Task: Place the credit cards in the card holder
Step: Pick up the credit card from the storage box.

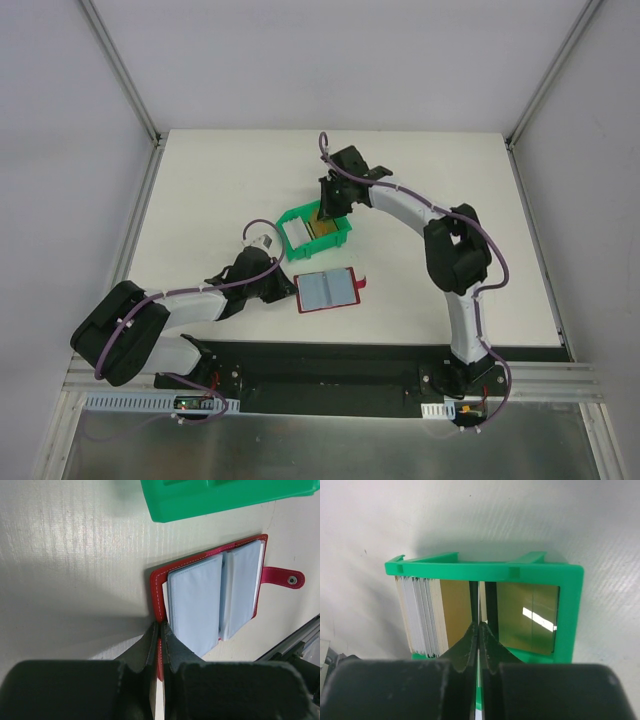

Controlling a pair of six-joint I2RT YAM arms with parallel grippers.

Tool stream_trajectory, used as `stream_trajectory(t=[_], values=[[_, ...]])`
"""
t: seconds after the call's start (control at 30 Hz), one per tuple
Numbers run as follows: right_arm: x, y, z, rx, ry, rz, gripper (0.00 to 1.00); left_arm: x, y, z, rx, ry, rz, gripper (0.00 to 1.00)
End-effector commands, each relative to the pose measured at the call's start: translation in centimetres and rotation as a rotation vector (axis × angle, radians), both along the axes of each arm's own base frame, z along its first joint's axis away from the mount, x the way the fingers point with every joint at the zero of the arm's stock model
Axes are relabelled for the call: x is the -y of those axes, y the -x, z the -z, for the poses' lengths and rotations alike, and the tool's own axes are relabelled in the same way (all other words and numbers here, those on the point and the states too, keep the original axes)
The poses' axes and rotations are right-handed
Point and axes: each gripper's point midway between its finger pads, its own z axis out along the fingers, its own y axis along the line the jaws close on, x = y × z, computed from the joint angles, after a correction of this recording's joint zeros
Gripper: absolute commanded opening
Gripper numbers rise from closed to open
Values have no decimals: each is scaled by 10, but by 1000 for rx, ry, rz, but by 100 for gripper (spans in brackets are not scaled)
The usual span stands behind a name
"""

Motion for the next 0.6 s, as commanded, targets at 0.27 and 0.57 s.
stream_trajectory(t=[0.27, 0.57], values=[[22, -4, -116, 265, -87, 24, 0, -34, 36, 39, -118, -158, 51, 0], [47, 58, -131, 251, -247, 65, 0, -32, 41, 38, -119, -146, 83, 0]])
